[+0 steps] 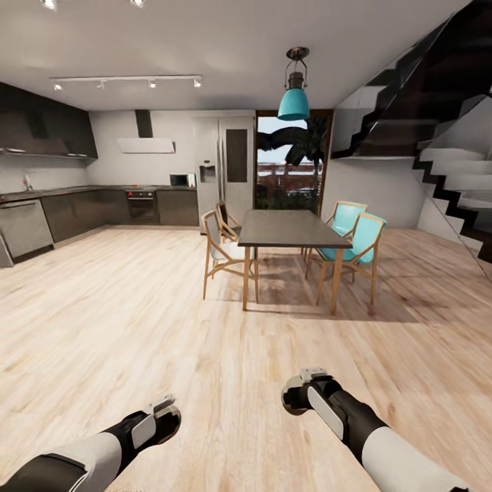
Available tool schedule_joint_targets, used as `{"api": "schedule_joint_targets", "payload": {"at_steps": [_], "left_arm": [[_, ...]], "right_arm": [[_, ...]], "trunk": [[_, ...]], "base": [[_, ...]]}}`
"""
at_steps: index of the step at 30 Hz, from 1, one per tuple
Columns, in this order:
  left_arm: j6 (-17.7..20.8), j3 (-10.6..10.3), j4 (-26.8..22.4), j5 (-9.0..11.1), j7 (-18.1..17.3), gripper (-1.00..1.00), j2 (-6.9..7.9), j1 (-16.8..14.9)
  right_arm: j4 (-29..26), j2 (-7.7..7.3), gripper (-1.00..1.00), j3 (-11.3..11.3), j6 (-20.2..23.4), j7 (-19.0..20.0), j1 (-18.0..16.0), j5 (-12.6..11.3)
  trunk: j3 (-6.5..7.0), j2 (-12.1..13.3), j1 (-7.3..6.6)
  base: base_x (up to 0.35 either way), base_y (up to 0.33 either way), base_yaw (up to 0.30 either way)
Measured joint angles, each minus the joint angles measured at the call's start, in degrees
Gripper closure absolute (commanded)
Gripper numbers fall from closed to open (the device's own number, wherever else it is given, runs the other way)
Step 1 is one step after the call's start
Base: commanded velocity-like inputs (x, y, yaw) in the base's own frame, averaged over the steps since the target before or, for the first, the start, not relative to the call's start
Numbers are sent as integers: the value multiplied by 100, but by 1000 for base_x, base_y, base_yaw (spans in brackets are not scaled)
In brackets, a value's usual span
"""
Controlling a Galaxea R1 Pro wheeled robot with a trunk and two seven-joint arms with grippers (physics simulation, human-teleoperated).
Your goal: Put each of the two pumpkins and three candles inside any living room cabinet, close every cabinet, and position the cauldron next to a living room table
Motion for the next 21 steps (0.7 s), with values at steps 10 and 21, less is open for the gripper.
{"api": "schedule_joint_targets", "payload": {"at_steps": [10,21], "left_arm": [[-12,2,1,1,0,100,-16,0],[-12,2,1,1,0,100,-18,0]], "right_arm": [[1,3,100,5,8,0,2,2],[1,1,100,586,-7,-7,2,-17]], "trunk": [[191,401,-220],[347,843,-461]], "base": [[0,0,280],[0,0,282]]}}
